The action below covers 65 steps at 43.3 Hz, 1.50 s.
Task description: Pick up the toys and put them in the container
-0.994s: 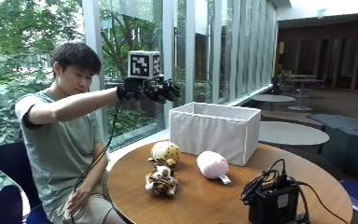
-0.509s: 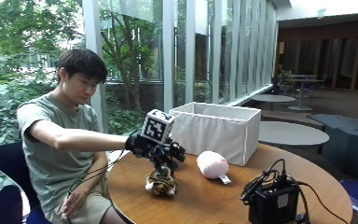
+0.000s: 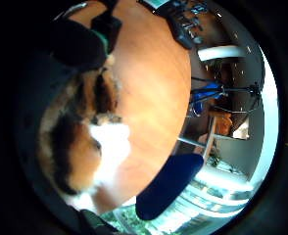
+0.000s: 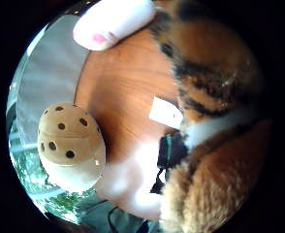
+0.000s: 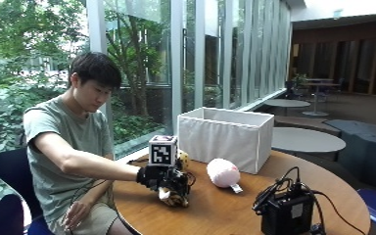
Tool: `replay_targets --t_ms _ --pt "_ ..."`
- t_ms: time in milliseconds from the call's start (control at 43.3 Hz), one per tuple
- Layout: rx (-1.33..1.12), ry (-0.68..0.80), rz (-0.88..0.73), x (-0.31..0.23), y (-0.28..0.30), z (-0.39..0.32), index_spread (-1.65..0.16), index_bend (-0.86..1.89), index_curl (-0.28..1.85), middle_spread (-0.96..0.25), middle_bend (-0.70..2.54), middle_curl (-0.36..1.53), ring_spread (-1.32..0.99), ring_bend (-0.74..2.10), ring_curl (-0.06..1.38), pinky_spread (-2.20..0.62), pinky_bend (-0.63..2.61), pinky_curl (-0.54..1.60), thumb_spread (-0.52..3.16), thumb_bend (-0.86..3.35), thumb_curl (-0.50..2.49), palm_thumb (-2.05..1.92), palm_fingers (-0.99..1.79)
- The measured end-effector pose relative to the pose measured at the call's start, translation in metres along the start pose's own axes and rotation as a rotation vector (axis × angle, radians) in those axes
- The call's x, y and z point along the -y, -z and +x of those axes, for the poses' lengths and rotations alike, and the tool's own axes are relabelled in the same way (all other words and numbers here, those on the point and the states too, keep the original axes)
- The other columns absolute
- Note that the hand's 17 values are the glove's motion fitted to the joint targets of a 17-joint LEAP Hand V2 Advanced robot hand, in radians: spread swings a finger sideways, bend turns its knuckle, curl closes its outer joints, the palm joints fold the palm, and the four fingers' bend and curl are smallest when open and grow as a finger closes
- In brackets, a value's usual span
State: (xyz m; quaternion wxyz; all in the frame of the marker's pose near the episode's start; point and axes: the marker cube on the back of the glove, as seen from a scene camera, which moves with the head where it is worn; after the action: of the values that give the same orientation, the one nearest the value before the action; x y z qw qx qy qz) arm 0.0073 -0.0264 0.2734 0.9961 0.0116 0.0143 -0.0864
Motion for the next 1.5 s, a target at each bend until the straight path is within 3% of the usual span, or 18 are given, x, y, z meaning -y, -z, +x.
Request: replay_targets --t_ms 208,439,601,693,809,925,1040,1156,1502 --pt "-0.024 0.032 0.164 0.013 -0.001 -0.008 -0.23 0.83 0.4 -0.16 0.69 0.4 -0.28 0.64 0.34 -0.04 0.36 0.2 1.08 0.17 0.42 0.44 0.79" --pt "-0.153 0.128 -0.101 0.023 0.036 -0.016 -0.2 1.11 0.55 -0.16 0.96 0.53 -0.39 0.85 0.44 -0.16 0.33 0.23 0.86 0.17 0.55 0.52 1.15" --pt "-0.157 0.204 -0.105 0.028 0.127 -0.02 -0.18 1.17 0.62 -0.15 1.04 0.58 -0.41 0.98 0.52 -0.2 0.43 0.28 0.7 0.15 0.62 0.53 1.13" --pt "-0.131 0.078 -0.007 0.039 0.196 -0.043 -0.16 1.19 0.64 -0.14 1.07 0.6 -0.41 1.02 0.55 -0.22 0.46 0.31 0.62 0.14 0.66 0.53 1.11" --pt "0.053 0.22 0.121 0.038 0.277 -0.095 -0.15 1.19 0.67 -0.13 1.12 0.63 -0.41 1.05 0.57 -0.23 0.5 0.33 0.54 0.13 0.7 0.53 1.09" --pt "-0.056 0.167 0.25 0.055 0.335 -0.137 -0.14 1.2 0.69 -0.12 1.15 0.64 -0.4 1.06 0.59 -0.23 0.53 0.36 0.48 0.12 0.74 0.53 1.07" --pt "0.092 0.186 0.324 0.07 0.383 -0.201 -0.13 1.21 0.7 -0.12 1.15 0.65 -0.4 1.08 0.61 -0.24 0.55 0.38 0.42 0.12 0.77 0.53 1.05" --pt "-0.13 0.343 0.382 0.092 0.383 -0.243 -0.13 1.21 0.72 -0.11 1.17 0.66 -0.4 1.08 0.63 -0.24 0.55 0.39 0.38 0.11 0.8 0.53 1.05" --pt "-0.054 0.513 0.411 0.132 0.332 -0.367 -0.12 1.23 0.75 -0.11 1.17 0.67 -0.4 1.1 0.66 -0.24 0.57 0.43 0.3 0.09 0.89 0.53 1.01"
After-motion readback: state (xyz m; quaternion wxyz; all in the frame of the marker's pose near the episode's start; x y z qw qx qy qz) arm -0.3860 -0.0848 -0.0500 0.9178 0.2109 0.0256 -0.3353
